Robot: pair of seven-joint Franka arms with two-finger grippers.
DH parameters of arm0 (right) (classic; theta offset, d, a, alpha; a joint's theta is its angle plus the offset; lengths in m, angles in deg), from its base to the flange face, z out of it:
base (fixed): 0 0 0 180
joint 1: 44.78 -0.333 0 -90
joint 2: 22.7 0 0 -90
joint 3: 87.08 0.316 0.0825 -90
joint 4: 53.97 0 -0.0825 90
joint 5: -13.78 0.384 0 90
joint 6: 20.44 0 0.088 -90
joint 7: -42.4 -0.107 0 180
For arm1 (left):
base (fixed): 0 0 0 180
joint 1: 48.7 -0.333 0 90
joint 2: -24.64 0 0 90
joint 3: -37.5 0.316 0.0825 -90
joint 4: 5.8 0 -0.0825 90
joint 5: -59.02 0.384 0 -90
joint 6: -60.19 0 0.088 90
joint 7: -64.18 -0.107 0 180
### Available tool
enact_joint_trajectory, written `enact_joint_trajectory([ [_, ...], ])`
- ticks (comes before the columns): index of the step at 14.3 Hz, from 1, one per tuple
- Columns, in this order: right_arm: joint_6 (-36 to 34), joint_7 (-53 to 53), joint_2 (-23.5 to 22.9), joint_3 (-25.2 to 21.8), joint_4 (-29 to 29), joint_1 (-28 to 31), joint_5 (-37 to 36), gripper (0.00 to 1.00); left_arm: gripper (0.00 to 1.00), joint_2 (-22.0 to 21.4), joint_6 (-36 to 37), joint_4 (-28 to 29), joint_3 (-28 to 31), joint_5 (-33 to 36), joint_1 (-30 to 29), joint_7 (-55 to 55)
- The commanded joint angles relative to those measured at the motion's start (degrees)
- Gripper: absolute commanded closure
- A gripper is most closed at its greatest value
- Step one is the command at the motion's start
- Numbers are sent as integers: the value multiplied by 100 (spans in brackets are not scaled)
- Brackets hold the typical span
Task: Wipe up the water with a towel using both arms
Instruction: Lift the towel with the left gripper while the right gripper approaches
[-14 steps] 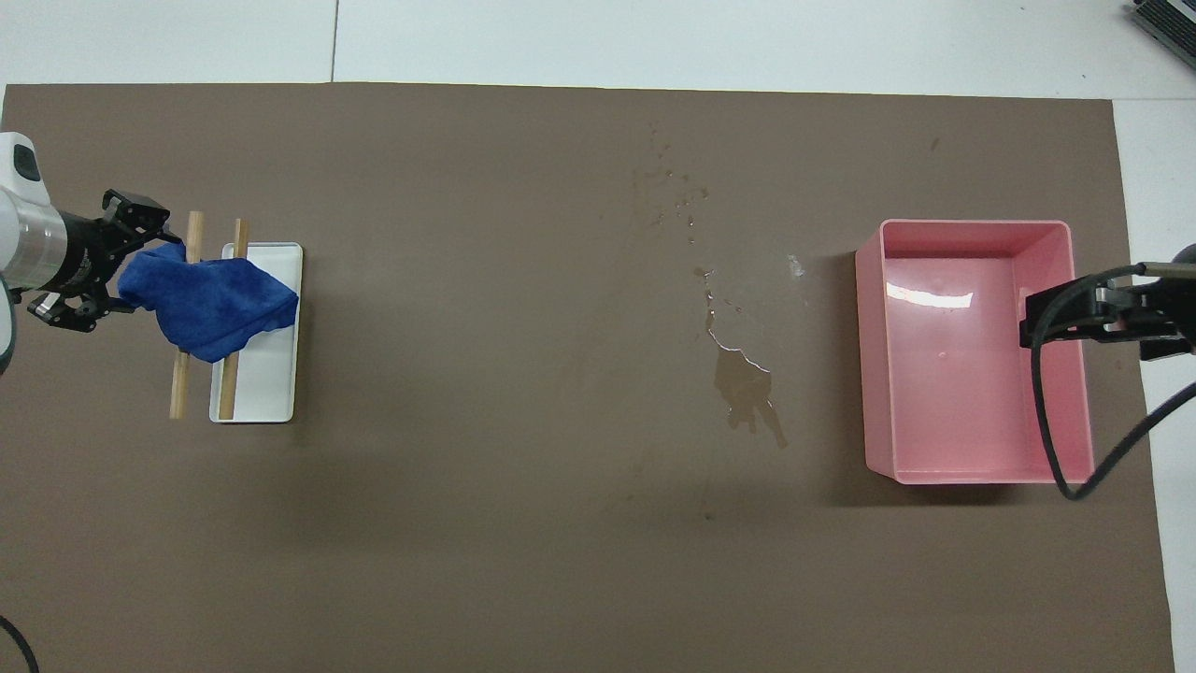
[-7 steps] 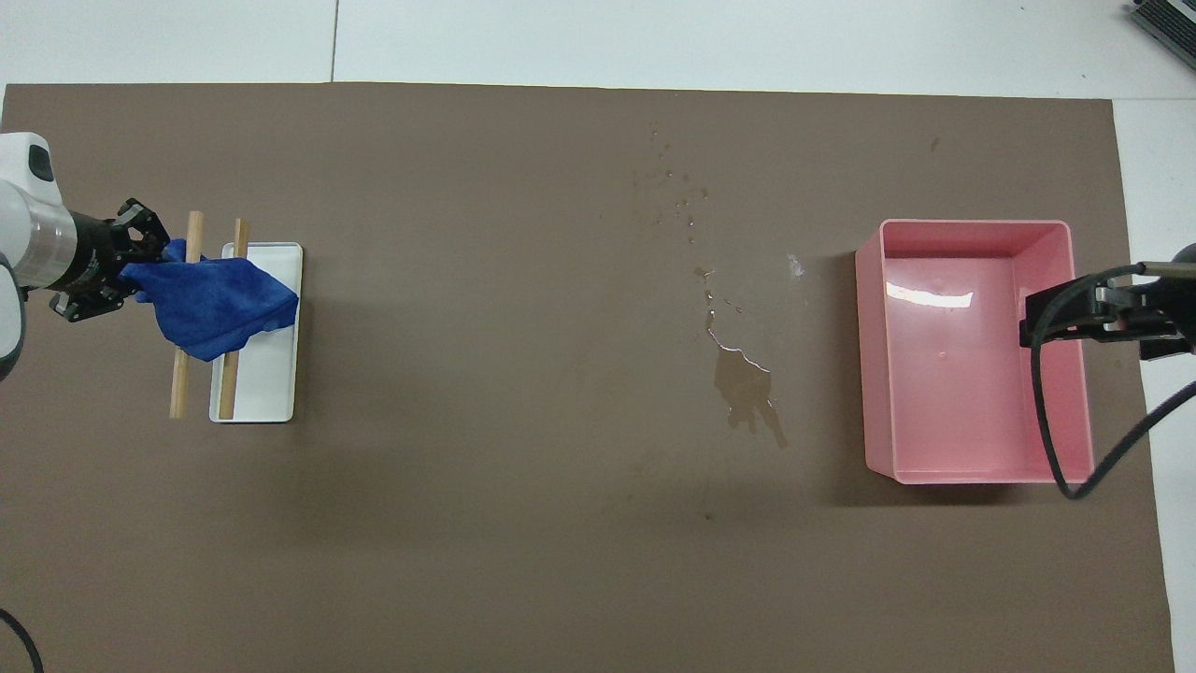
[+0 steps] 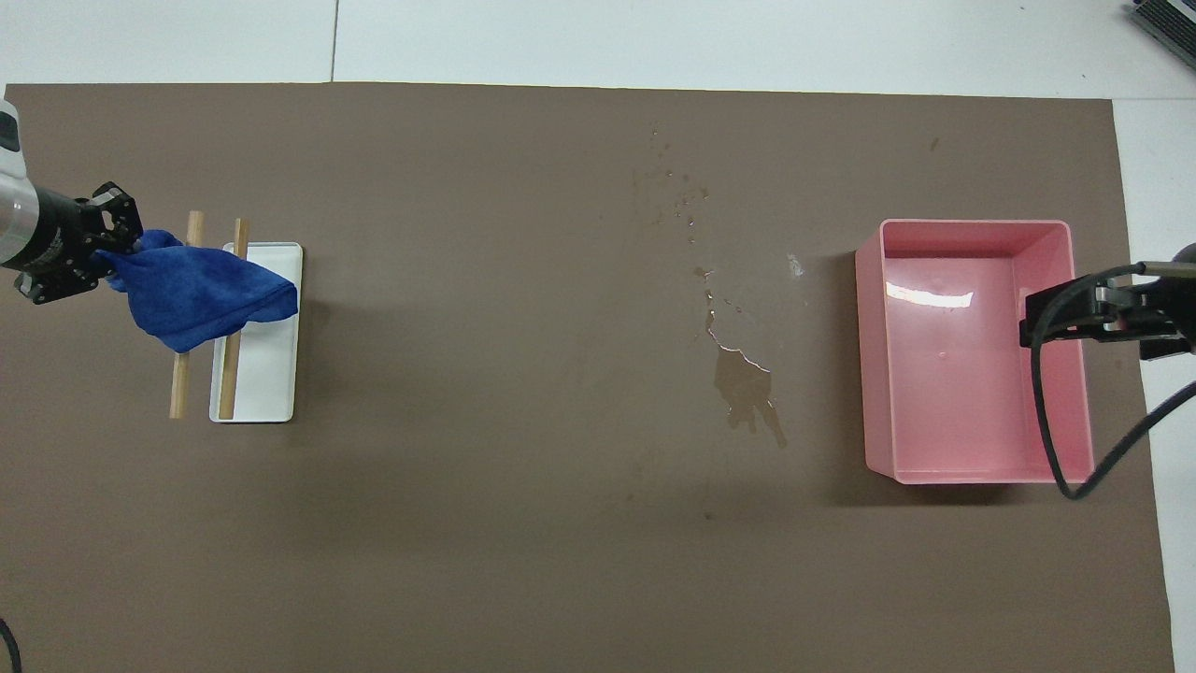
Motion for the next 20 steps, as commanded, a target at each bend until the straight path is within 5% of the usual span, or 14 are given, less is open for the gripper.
enact_joint_trajectory([
  [1,107,-100,156,20,196,24,57,0,100,355,597,-870,-36,-282,101,-175],
  [4,98,-91,156,20,196,15,65,0,100,346,623,-1091,-107,-1115,101,-1026],
  [8,98,-100,156,29,187,-90,118,0,100,285,1377,-1241,-10,-3014,13,-827],
  [15,107,-196,156,82,160,-117,671,0,100,188,1653,-1232,-326,-4334,110,428],
  [20,124,-1774,147,284,125,-126,1707,0,100,179,1416,-1206,-712,-5081,136,1238],
])
